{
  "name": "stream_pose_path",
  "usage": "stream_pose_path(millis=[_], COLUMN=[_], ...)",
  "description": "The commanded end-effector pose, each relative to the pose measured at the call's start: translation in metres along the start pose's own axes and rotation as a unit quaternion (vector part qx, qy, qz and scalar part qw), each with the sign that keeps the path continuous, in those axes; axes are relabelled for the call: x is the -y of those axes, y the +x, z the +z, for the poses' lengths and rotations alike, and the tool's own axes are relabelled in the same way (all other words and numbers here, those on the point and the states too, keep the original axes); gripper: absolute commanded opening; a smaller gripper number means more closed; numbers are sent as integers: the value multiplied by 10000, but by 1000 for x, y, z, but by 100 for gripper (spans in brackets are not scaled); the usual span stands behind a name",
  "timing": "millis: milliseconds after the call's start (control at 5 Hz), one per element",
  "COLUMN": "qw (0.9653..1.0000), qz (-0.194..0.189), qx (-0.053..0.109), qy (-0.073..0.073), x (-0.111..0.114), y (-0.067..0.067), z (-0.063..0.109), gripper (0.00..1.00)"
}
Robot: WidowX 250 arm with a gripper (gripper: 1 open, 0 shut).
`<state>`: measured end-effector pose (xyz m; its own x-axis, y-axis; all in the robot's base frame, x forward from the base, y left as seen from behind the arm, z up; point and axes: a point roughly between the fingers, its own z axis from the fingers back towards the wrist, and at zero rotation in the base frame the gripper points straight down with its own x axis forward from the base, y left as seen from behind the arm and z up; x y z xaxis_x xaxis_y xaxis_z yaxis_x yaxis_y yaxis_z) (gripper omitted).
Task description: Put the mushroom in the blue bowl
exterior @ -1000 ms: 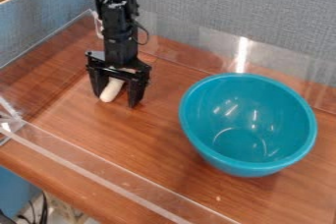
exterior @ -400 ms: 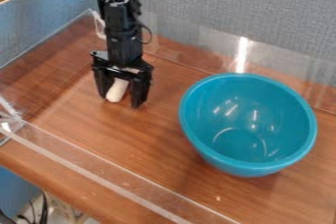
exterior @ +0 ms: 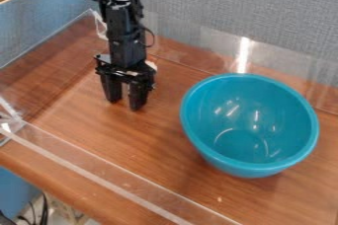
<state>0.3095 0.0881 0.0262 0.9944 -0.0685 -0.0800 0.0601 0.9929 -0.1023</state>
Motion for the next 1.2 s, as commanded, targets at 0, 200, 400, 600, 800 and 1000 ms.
stream_pose_path(millis=[0, 200, 400, 600, 800, 1000], qw=[9990, 9991, 9988, 9983, 9973, 9975], qz=[-295, -150, -5, -271, -525, -468], qx=[302, 362, 450, 476, 472, 464], qy=[155, 161, 171, 193, 220, 236], x=[1, 6, 10, 15, 19, 10], y=[4, 7, 9, 9, 9, 5], z=[20, 25, 34, 45, 52, 52], gripper=[0, 0, 0, 0, 100, 0])
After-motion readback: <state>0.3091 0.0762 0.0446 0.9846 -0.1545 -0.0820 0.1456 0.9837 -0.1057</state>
